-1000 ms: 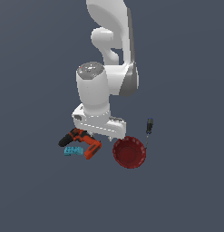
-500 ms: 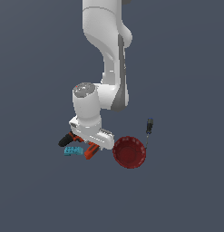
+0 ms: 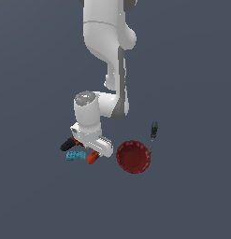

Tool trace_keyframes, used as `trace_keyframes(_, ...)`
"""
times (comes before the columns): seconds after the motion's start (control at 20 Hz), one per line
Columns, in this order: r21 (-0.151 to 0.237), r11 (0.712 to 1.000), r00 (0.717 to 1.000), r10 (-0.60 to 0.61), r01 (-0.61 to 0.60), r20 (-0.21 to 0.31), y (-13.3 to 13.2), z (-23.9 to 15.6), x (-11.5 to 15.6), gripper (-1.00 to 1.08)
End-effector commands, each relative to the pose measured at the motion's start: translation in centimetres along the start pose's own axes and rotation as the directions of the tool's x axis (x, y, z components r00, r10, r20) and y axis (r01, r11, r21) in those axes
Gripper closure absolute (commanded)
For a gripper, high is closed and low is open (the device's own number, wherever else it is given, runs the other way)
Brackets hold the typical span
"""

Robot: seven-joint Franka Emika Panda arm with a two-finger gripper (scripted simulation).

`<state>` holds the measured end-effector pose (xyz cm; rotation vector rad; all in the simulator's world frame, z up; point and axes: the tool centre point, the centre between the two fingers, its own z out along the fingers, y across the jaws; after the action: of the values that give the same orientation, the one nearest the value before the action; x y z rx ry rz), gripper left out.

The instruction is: Pick up a designated object from a clutter of objects.

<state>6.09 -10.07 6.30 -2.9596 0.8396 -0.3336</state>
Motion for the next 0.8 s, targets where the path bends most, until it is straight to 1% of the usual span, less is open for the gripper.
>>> trace_keyframes(0.0,0.000,1.000,1.000,0.004,-0.004,-0.003,0.1,0.2,0.0,-0.60)
trace_keyframes(0.2,0.000,1.000,1.000,0.002,-0.002,-0.001,0.1,0.4,0.0,-0.60)
trace_keyframes(0.55,0.000,1.000,1.000,0.004,-0.004,-0.003,0.1,2.5,0.0,-0.60)
trace_keyframes(0.75,0.000,1.000,1.000,0.005,-0.005,-0.003,0.1,3.0,-0.1,-0.60)
